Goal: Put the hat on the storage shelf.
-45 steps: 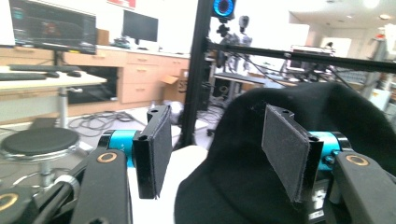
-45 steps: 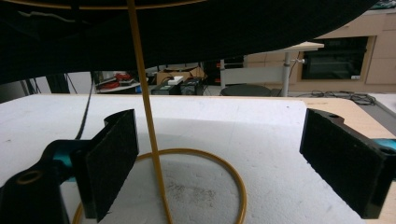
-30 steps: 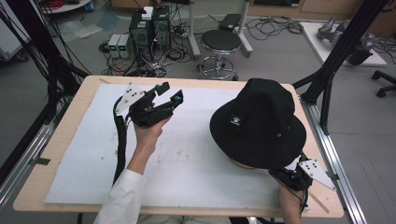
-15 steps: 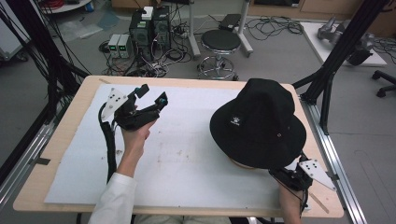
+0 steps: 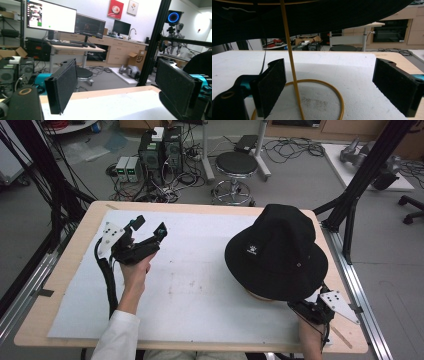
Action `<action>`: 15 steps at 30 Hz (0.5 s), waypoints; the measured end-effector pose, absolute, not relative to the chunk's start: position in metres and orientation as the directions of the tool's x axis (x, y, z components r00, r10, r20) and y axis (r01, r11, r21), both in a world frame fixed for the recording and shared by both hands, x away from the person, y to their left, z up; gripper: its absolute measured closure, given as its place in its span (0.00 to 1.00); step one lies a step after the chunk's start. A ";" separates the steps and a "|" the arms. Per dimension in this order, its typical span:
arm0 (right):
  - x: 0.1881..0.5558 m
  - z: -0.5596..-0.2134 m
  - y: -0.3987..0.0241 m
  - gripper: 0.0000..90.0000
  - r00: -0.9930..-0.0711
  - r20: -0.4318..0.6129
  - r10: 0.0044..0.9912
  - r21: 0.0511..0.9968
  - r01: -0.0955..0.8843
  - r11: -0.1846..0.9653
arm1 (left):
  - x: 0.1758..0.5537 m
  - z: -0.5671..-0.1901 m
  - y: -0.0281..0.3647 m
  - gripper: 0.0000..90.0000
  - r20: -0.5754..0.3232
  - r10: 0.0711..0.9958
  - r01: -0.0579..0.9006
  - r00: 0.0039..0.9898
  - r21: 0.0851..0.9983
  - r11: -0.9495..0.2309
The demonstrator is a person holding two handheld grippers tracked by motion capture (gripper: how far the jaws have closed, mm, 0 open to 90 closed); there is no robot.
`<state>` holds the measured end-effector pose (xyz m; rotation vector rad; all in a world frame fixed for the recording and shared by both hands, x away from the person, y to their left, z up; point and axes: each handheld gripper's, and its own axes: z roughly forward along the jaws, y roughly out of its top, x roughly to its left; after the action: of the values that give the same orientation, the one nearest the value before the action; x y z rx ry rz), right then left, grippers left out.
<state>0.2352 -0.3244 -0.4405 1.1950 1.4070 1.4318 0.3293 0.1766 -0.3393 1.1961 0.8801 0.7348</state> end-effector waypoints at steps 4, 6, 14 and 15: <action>0.235 -0.441 -0.324 0.12 -0.249 0.095 0.964 0.994 0.081 -0.077 | 0.326 -0.346 0.184 0.20 -0.198 0.862 -0.016 0.466 0.973 0.232; 0.235 -0.441 -0.324 0.12 -0.248 0.095 0.964 0.994 0.078 -0.078 | 0.325 -0.349 0.189 0.20 -0.205 0.866 -0.014 0.456 0.971 0.237; 0.236 -0.441 -0.324 0.12 -0.249 0.096 0.964 0.993 0.085 -0.077 | 0.322 -0.366 0.200 0.20 -0.218 0.883 0.015 0.416 0.973 0.232; 0.236 -0.441 -0.324 0.12 -0.250 0.095 0.964 0.994 0.084 -0.076 | 0.322 -0.368 0.201 0.20 -0.216 0.885 0.018 0.413 0.973 0.230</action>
<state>0.2359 -0.3237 -0.4409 1.1972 1.4123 1.4273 0.3220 0.2010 -0.3683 1.1906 0.9736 0.7488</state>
